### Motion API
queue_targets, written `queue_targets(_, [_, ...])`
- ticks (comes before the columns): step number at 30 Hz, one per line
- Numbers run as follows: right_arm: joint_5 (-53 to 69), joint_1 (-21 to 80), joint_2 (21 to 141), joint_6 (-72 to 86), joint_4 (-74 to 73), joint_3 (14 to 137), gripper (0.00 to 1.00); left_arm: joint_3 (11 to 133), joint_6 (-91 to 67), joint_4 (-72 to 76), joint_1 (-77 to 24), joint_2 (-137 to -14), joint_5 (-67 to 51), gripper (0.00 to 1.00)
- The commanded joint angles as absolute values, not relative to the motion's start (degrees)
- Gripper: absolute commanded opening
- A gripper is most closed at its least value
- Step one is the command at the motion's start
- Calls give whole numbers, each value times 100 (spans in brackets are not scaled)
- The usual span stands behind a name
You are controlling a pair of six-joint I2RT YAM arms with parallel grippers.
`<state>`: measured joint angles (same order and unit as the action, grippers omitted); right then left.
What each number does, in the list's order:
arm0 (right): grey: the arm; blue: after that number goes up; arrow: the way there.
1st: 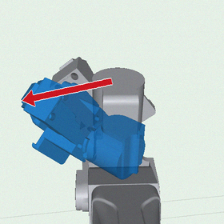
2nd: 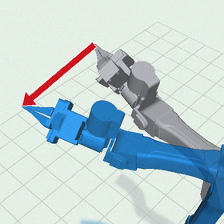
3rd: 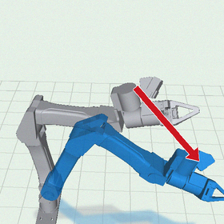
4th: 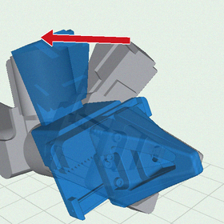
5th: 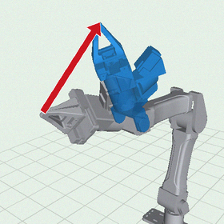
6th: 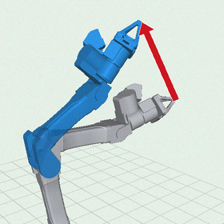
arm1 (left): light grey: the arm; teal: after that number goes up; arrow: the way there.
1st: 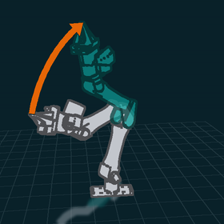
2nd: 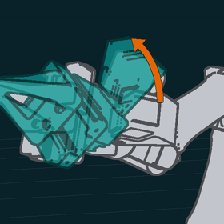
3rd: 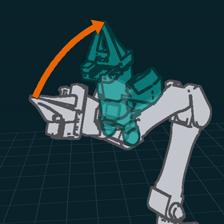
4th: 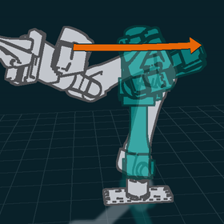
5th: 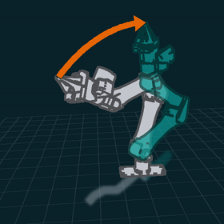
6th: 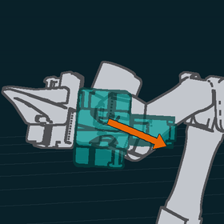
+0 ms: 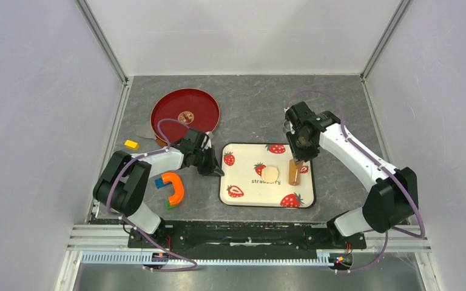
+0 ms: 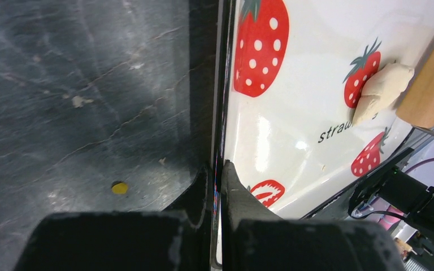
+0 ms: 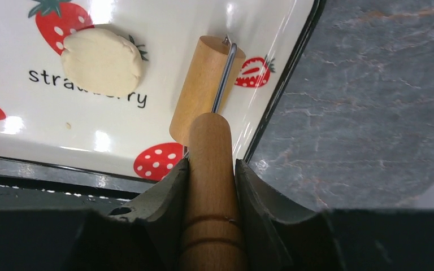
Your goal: Roll out the dumpling wrappers from the dough
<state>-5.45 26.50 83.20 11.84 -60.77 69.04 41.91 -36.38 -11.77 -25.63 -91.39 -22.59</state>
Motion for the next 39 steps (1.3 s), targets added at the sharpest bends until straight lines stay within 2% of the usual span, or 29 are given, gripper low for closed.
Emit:
queue_targets(1, [-841,2773,8295,945,-6489,7627,0,4008,-3375,-1551,-2698,-9567,-1336,2])
queue_targets(11, [-488,3242,8797,1002,-6291,8347,0,4030,-3357,-1556,-2716,-9581,-1329,2])
queue_targets(30, [-466,3287,9149,1002,-5823,7585,0,4066,-3345,-1582,-2742,-9641,-1324,2])
queue_targets(39, [-579,3287,8951,1115,-6082,8095,0,4062,-3347,-1582,-2751,-9666,-1318,2])
